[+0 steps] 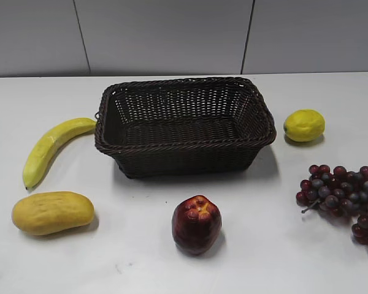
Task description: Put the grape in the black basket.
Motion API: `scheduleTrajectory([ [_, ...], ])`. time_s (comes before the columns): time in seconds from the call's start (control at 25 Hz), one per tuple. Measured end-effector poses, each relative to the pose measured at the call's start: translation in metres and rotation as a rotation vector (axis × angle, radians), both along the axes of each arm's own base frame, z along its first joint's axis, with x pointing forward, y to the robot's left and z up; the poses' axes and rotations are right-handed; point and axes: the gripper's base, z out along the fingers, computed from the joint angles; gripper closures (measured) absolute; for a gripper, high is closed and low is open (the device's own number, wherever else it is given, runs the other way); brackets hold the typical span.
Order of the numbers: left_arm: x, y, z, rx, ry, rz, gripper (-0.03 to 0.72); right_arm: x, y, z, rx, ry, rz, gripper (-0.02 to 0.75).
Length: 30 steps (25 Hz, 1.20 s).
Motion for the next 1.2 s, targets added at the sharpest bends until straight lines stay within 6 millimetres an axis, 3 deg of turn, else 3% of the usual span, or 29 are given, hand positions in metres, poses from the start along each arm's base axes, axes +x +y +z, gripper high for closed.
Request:
scheduleTrajectory([
  [0.28, 0.0, 0.0, 0.0, 0.0, 0.0, 0.0, 0.473, 0.001, 0.0, 0.0, 0.0, 0.005, 0.0, 0.098],
  [0.4, 0.0, 0.0, 0.0, 0.0, 0.0, 0.0, 0.473, 0.012, 0.001, 0.001, 0.039, 0.079, -0.011, 0.098],
  [0.88, 0.0, 0.0, 0.0, 0.0, 0.0, 0.0, 0.473, 0.09, 0.014, -0.008, 0.153, 0.504, 0.006, 0.127],
  [1.2, 0.0, 0.0, 0.0, 0.0, 0.0, 0.0, 0.473, 0.15, 0.019, -0.021, 0.188, 0.65, -0.019, 0.145],
])
